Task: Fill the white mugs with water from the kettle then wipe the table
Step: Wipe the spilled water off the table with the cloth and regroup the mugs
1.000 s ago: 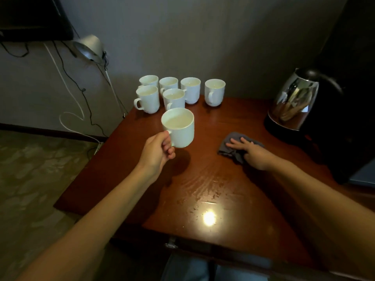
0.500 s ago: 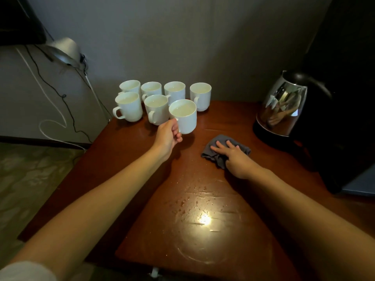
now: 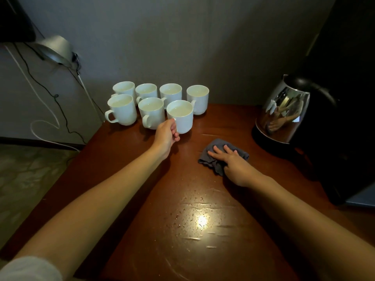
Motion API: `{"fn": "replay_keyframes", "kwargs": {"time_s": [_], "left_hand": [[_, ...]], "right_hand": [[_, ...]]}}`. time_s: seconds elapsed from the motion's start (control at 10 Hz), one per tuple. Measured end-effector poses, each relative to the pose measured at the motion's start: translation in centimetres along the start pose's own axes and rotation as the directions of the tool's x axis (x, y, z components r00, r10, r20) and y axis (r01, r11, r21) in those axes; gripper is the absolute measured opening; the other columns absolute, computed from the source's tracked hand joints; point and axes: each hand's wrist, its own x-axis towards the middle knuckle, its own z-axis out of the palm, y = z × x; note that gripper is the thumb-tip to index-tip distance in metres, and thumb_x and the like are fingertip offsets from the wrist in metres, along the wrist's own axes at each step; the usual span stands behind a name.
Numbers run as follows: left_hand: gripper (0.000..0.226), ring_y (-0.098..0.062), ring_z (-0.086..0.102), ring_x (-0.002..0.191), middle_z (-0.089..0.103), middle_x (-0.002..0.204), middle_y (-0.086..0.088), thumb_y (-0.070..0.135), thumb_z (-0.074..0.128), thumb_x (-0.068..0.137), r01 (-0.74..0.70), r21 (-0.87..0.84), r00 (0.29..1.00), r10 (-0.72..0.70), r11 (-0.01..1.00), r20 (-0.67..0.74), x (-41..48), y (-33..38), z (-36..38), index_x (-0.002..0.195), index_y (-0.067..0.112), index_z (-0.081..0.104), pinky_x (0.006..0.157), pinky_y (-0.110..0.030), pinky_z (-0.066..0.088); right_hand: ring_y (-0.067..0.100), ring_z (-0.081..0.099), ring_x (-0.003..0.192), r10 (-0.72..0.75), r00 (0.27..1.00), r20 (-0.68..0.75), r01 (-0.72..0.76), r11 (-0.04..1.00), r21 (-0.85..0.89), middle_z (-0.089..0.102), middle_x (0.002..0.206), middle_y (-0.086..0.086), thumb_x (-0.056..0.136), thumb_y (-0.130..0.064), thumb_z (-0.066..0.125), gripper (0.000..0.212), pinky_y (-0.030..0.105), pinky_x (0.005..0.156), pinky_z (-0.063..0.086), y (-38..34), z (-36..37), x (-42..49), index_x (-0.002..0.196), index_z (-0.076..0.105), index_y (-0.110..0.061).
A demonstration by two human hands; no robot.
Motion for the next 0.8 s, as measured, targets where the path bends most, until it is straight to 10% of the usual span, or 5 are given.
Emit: {"fn": "replay_keyframes", "kwargs": {"time_s": [0.8], "left_hand": [[0.039, -0.011, 0.031, 0.052, 0.031, 0.057, -0.001, 0.02, 0.04, 0.097, 0.02, 0.038, 0.999, -0.018, 0.999, -0.05, 2.6, -0.1, -0.4, 0.059, 0.016, 0.037, 0.049, -0.023, 0.028]], "right_hand": [[0.022, -0.005, 0.146, -0.053, 0.998, -0.039, 0.054, 0.998, 0.031, 0.006, 0.159, -0.003, 0.084, 0.01, 0.035, 0.077, 0.037, 0.115, -0.01, 0.5, 0.2, 0.1, 0.147, 0.022, -0.03]]}}
